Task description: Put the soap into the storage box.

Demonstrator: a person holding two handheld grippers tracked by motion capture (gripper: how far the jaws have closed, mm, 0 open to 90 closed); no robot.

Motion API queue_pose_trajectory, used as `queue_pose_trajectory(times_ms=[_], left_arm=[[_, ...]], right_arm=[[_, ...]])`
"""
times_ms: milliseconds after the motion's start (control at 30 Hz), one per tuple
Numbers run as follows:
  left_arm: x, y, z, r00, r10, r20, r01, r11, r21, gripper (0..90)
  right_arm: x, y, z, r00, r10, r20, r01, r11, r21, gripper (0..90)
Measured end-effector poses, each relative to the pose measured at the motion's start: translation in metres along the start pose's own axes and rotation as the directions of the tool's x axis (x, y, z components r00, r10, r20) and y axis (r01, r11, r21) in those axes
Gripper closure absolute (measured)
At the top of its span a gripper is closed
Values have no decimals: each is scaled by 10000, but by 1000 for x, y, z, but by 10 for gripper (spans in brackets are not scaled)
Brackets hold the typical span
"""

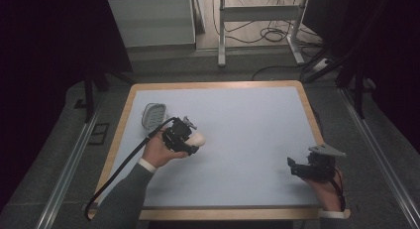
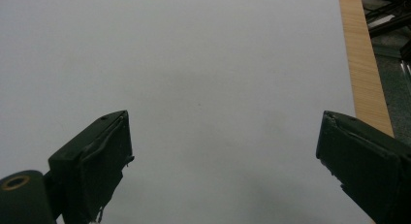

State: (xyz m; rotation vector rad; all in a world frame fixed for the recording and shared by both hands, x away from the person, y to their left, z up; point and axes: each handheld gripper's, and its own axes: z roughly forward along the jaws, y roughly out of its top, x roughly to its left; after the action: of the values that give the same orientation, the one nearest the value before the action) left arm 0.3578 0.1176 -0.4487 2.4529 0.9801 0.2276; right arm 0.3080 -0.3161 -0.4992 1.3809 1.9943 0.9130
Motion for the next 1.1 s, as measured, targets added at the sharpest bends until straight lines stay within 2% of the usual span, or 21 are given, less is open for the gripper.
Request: queue_pose_trajectory(times_ms=[267, 567, 1100], left_arm=[[12, 0, -4, 9996, -197, -181, 198, 9998, 48, 495], [26, 0, -14, 9977, -527, -429, 517, 9984, -250, 495], [46, 0, -24, 9945, -801, -671, 784, 9966, -268, 495]], right_arm=[[-1, 0, 0, 10000, 28, 38, -28, 10000, -4, 56], [-2, -1, 0, 10000, 27, 38, -27, 10000, 18, 57], [-2, 0, -1, 10000, 31, 30, -31, 9999, -103, 57]])
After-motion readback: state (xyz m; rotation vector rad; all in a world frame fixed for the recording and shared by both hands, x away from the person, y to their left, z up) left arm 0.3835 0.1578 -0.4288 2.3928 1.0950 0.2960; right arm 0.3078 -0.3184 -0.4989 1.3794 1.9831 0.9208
